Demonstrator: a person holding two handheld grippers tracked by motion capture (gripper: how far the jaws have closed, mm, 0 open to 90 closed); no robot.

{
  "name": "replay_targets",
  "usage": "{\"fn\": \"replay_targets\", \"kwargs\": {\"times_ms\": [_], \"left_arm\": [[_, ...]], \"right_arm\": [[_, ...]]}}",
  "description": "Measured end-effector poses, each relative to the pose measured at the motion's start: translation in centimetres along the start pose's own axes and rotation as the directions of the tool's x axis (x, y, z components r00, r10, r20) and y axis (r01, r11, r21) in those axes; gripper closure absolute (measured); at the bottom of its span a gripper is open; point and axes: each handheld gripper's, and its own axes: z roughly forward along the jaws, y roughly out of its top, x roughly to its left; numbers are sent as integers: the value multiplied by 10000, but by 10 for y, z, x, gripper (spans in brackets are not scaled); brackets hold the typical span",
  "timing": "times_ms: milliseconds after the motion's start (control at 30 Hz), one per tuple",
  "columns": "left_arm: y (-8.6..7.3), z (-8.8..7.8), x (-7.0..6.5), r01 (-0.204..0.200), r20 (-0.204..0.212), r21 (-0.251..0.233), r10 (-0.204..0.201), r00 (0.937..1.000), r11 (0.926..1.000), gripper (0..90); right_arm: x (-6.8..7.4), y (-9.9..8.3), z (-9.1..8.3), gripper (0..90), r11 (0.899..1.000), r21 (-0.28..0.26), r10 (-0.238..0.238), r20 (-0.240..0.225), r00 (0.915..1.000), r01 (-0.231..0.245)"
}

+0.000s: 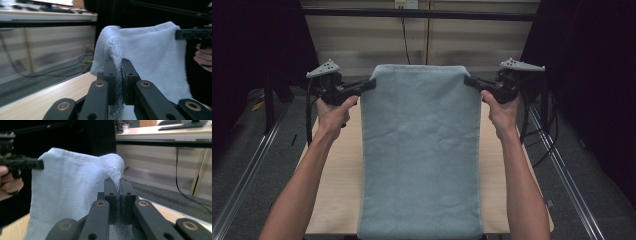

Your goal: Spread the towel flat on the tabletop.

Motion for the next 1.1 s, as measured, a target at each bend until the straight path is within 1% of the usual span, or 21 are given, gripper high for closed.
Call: {"fn": "replay_targets", "kwargs": {"times_ms": [33, 100, 167, 267, 333, 367, 467, 533, 600, 667, 733, 800, 833, 867, 900, 933, 967, 1000, 1033, 1067, 1100], "left_arm": [[-4, -2, -3, -110, -76, 131, 111, 9999, 9999, 847], [-18, -10, -10, -155, 145, 237, 151, 9998, 9996, 847], [-28, -19, -16, -158, 216, 282, 152, 9997, 9995, 847], [-46, -37, -35, -290, 482, 492, 266, 9985, 9984, 847], [-57, -49, -48, -501, 657, 644, 458, 9968, 9967, 847], [-66, -57, -55, -423, 913, 652, 362, 9952, 9970, 847], [-88, -73, -72, -202, 971, 1042, 101, 9952, 9944, 849], [-106, -79, -82, -224, 940, 1429, 90, 9955, 9895, 850], [-125, -84, -89, -380, 1072, 1905, 177, 9941, 9810, 850], [-144, -88, -91, 76, 1268, 2268, -372, 9912, 9739, 849], [-162, -90, -93, 301, 1350, 2613, -674, 9886, 9648, 849], [-179, -91, -97, 592, 1385, 3079, -1063, 9846, 9496, 849], [-187, -91, -100, 557, 1432, 3368, -1096, 9836, 9399, 849], [-193, -92, -104, 557, 1375, 3823, -1164, 9836, 9224, 848], [-198, -94, -109, 243, 1462, 4088, -917, 9850, 9123, 847], [-202, -97, -112, 122, 1613, 4288, -899, 9828, 9033, 846], [-207, -101, -114, 397, 1631, 4341, -1218, 9791, 9000, 845], [-213, -103, -117, 632, 1693, 4385, -1515, 9739, 8965, 845], [-220, -102, -121, 475, 1714, 4723, -1446, 9745, 8802, 845], [-226, -98, -124, 186, 1646, 5090, -1185, 9792, 8606, 844], [-231, -95, -123, 108, 1676, 5344, -1184, 9787, 8452, 844]], "right_arm": [[5, -5, -3, 867, 10000, 34, -79, -54, 10000, 79], [10, -19, -10, 867, 9994, 296, -166, -154, 9997, 171], [15, -35, -21, 867, 9994, 353, -27, -357, 9994, 40], [25, -56, -43, 867, 9993, 373, 85, -569, 9983, -64], [35, -68, -58, 868, 9988, 495, -29, -543, 9985, 56], [40, -72, -63, 868, 9981, 596, -91, -607, 9981, 127], [61, -91, -87, 868, 9950, 912, -315, -877, 9956, 395], [72, -105, -95, 868, 9866, 1557, -350, -848, 9958, 479], [82, -125, -98, 868, 9735, 2271, -52, -963, 9953, 270], [91, -145, -102, 868, 9532, 2992, -181, -839, 9963, 425], [95, -165, -106, 868, 9436, 3308, 186, -913, 9956, 127], [98, -185, -107, 868, 9310, 3648, 506, -970, 9940, -118], [100, -195, -107, 868, 9230, 3841, 623, -958, 9935, -208], [103, -203, -108, 867, 9150, 4025, 713, -907, 9933, -289], [105, -210, -109, 867, 9058, 4227, 753, -902, 9931, -303], [108, -214, -111, 868, 9001, 4346, 791, -944, 9924, -304], [111, -219, -112, 868, 8966, 4418, 823, -959, 9920, -316], [115, -223, -113, 867, 8879, 4592, 824, -960, 9920, -293], [117, -228, -112, 867, 8771, 4801, 721, -974, 9926, -166], [119, -234, -111, 868, 8638, 5036, 675, -927, 9934, -117], [120, -240, -108, 867, 8468, 5316, 768, -908, 9929, -169]]}}
